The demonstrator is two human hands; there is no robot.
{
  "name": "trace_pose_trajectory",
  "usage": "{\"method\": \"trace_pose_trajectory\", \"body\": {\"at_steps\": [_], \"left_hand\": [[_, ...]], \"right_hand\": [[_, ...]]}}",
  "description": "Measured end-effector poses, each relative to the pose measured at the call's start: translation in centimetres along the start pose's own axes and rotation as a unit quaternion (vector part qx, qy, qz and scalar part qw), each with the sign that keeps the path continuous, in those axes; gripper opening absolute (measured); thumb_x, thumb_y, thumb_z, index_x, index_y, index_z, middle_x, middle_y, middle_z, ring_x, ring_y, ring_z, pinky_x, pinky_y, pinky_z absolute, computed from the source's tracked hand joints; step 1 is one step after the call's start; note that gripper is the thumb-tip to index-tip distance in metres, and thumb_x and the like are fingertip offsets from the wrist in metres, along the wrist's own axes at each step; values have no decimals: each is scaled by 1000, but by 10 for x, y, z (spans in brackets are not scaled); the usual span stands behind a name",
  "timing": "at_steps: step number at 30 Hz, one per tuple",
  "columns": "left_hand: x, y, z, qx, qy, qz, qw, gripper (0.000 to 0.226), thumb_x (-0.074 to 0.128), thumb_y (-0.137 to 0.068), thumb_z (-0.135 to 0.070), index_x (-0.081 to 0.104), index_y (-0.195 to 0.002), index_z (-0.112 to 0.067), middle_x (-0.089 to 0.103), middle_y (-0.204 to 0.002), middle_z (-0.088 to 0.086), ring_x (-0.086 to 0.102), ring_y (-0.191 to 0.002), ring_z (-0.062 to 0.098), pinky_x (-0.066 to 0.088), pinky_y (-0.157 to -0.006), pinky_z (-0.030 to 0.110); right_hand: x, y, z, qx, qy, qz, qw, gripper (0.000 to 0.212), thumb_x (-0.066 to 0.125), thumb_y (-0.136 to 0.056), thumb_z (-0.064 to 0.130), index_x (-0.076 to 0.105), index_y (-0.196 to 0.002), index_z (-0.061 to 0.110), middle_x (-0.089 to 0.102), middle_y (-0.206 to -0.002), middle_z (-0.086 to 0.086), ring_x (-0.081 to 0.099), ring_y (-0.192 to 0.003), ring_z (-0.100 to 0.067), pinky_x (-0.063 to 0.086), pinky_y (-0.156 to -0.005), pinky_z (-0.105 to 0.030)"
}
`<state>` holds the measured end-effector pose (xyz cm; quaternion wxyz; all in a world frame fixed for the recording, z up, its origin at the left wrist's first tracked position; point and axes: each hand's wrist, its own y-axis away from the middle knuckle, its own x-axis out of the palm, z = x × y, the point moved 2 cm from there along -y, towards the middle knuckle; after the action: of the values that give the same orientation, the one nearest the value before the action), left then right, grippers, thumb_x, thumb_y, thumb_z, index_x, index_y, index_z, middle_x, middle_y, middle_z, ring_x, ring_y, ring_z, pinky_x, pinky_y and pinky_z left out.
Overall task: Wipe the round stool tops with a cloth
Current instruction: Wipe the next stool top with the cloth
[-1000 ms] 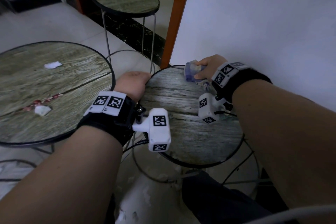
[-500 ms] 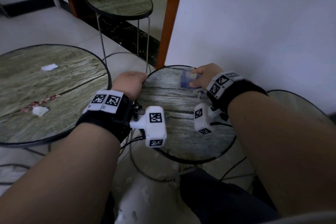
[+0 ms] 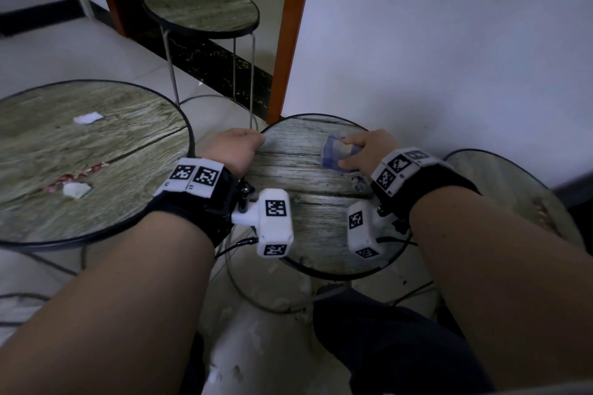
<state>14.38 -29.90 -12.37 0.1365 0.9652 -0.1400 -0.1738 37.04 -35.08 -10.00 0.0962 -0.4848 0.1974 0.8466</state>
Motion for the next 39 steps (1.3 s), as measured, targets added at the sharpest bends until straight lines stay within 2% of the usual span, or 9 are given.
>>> {"method": "trace_pose_trajectory", "body": {"at_steps": [2, 7, 12, 16, 20, 23, 27, 35, 39], "left_hand": [[1, 1, 0, 0, 3, -12, 1000, 31, 51, -94, -27, 63, -119, -12, 60, -125, 4, 53, -116, 20, 37, -100, 26], [3, 9, -2, 13, -25, -21, 999, 32, 51, -95, -29, 62, -121, -13, 60, -125, 6, 53, -114, 20, 35, -91, 22], [5, 21, -2, 28, -37, -25, 999, 31, 53, -94, -28, 62, -121, -14, 61, -124, 7, 54, -112, 20, 36, -90, 24], [6, 30, 0, 29, -72, -26, 997, 33, 52, -94, -29, 60, -124, -16, 59, -127, 5, 53, -110, 18, 35, -88, 23], [6, 39, 3, 21, -68, -32, 997, 35, 53, -94, -27, 58, -126, -13, 58, -127, 7, 52, -112, 20, 33, -85, 22], [5, 45, 6, 18, -69, -38, 997, 38, 54, -94, -28, 56, -128, -12, 57, -130, 7, 51, -117, 21, 32, -87, 21], [6, 54, 11, 20, -86, -42, 995, 37, 55, -92, -29, 57, -127, -15, 56, -131, 5, 51, -119, 21, 32, -87, 19], [3, 71, 18, 12, -73, -79, 994, 36, 56, -91, -31, 59, -124, -18, 61, -124, 5, 54, -116, 23, 39, -98, 29], [4, 76, 20, 15, -58, -100, 993, 34, 57, -90, -28, 60, -122, -17, 63, -120, 5, 56, -112, 22, 39, -92, 25]], "right_hand": [[2, 6, -1, -3, 18, 7, 1000, 50, 77, -76, 18, 62, -124, 17, 64, -112, -3, 60, -105, -21, 44, -83, -24], [3, 21, -6, -17, 24, 1, 1000, 43, 77, -76, 16, 67, -118, 14, 67, -110, -8, 62, -103, -25, 49, -88, -32], [2, 32, -12, -8, 45, 10, 999, 47, 75, -77, 23, 63, -123, 19, 64, -118, -2, 59, -102, -18, 42, -81, -22], [2, 42, -15, -1, 46, 14, 999, 50, 73, -80, 23, 59, -128, 19, 59, -129, -2, 56, -113, -20, 40, -85, -22], [6, 52, -16, -1, 43, 10, 999, 47, 74, -79, 23, 62, -124, 19, 63, -121, -2, 58, -107, -18, 41, -79, -23], [9, 59, -19, 2, 15, -3, 1000, 43, 76, -76, 20, 67, -118, 17, 66, -115, -3, 59, -106, -20, 45, -88, -27], [9, 68, -24, 14, 21, -6, 1000, 48, 77, -75, 23, 65, -121, 20, 63, -123, 1, 57, -111, -17, 38, -82, -18], [10, 92, -28, 23, 12, 12, 1000, 51, 75, -78, 22, 60, -127, 18, 61, -124, -3, 56, -112, -18, 38, -82, -18], [12, 101, -29, 34, 8, 13, 999, 52, 75, -78, 22, 60, -127, 19, 58, -129, -2, 55, -115, -17, 36, -81, -16]]}}
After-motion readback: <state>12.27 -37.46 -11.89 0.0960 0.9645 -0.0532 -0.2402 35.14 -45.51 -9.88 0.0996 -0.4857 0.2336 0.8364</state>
